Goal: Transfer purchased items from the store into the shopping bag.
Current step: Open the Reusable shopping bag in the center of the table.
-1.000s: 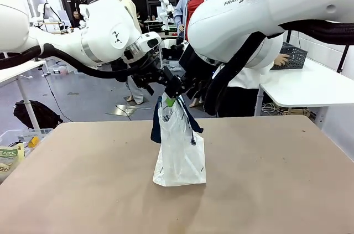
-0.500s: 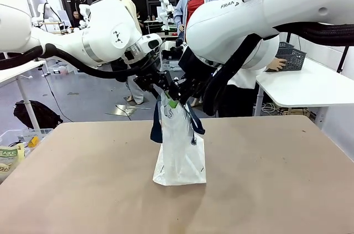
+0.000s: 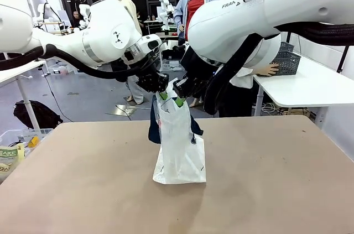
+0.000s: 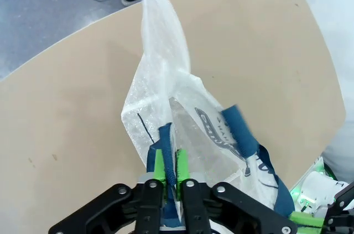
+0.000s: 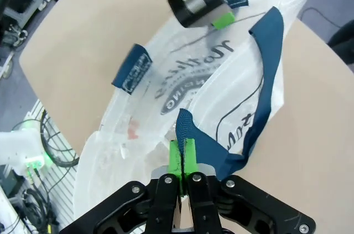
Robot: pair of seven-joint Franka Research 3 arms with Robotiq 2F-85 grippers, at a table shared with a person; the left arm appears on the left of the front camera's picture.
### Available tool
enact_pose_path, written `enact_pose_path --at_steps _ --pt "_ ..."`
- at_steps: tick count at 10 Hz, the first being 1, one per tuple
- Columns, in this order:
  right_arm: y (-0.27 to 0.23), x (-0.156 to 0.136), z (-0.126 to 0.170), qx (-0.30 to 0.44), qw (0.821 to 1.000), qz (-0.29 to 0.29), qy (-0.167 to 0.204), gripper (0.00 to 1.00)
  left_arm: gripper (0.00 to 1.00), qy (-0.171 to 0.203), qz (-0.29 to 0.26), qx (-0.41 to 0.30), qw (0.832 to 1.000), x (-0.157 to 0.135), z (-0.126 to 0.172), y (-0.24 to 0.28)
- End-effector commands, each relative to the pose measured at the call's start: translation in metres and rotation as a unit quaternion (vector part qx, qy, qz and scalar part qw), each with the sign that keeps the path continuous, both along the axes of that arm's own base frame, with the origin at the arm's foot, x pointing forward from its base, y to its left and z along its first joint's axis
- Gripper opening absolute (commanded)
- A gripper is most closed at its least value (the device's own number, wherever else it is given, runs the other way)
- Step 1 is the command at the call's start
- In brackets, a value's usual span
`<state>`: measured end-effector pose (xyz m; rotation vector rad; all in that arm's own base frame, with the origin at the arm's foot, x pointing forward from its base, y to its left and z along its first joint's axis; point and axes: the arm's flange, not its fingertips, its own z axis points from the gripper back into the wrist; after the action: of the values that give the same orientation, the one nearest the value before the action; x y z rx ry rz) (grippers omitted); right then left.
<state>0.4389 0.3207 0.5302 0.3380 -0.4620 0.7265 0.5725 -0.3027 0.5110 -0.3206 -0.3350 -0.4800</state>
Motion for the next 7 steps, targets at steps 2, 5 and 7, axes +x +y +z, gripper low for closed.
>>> enact_pose_path --at_steps 2,5,7 --pt "-0.008 -0.008 -0.001 -0.054 0.997 -0.059 -0.009 0.00 0.00 -0.012 0.020 -0.002 1.000 0.000 0.011 0.018" --pt "-0.032 -0.001 0.001 -0.096 0.981 -0.168 -0.031 0.00 0.00 -0.072 0.074 -0.012 0.995 -0.016 0.025 0.066" --pt "-0.043 0.003 0.002 -0.086 0.977 -0.193 -0.022 0.00 0.00 -0.107 0.084 -0.002 0.991 -0.022 0.023 0.097"
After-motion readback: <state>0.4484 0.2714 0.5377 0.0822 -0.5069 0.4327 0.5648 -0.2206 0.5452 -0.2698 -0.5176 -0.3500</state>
